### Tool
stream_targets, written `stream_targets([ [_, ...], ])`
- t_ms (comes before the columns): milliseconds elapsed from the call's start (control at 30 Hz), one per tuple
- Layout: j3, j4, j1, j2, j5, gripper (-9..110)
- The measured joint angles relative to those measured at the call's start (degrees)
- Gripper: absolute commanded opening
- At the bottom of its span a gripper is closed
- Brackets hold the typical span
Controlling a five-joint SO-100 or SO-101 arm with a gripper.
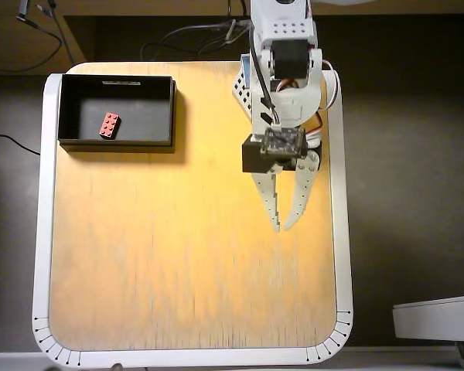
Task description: Grasp a lego block and put it in the bin.
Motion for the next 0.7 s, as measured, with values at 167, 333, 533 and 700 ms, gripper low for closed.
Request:
stream_targets([
  [167,16.7,-5.36,-2.55,10.81,1.49,0],
  [333,29.97,-6.5,-3.69,20.57,3.08,0],
  [533,40.69,-6.5,-3.87,28.04,3.96,0],
  [700,45.44,-6.77,-3.87,30.94,4.04,0],
])
